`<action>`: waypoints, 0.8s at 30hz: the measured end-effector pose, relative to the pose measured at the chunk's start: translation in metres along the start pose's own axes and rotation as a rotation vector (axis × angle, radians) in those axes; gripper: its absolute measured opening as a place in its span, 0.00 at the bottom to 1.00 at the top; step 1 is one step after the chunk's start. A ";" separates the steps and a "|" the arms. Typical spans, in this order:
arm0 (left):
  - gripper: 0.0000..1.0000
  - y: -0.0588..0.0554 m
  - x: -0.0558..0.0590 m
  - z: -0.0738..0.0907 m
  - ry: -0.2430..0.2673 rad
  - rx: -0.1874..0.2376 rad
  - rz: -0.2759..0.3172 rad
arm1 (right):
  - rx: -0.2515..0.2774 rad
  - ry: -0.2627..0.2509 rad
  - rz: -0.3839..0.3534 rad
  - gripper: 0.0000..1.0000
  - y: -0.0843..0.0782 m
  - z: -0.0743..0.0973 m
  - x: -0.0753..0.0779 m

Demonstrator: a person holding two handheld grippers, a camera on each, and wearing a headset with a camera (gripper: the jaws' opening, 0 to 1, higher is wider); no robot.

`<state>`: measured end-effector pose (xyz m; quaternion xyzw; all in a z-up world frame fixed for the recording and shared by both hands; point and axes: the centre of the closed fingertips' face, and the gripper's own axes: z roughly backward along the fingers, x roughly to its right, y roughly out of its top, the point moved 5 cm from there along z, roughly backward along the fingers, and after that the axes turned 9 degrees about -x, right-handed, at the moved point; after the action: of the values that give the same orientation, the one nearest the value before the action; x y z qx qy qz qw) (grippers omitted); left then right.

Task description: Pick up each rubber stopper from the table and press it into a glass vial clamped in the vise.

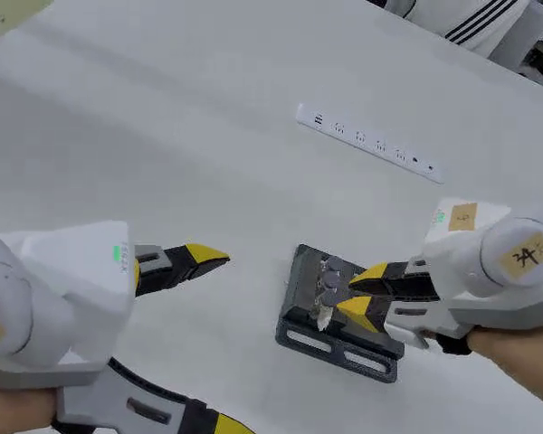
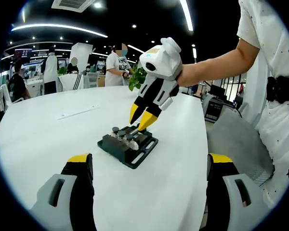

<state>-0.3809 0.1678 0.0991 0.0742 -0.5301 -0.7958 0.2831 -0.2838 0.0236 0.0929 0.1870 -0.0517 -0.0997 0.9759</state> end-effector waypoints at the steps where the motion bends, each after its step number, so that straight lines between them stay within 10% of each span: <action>1: 0.99 0.001 -0.001 0.001 0.001 0.002 0.000 | 0.020 -0.003 -0.018 0.15 -0.003 0.003 0.001; 14: 0.99 0.003 -0.008 0.005 0.014 -0.038 -0.038 | 0.234 -0.045 -0.275 0.33 -0.056 0.042 -0.001; 24: 0.99 0.001 -0.012 0.005 0.059 -0.020 0.003 | 0.363 -0.091 -0.330 0.64 -0.100 0.052 -0.012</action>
<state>-0.3723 0.1776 0.1001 0.0939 -0.5136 -0.7983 0.3003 -0.3201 -0.0830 0.1025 0.3603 -0.0813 -0.2552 0.8936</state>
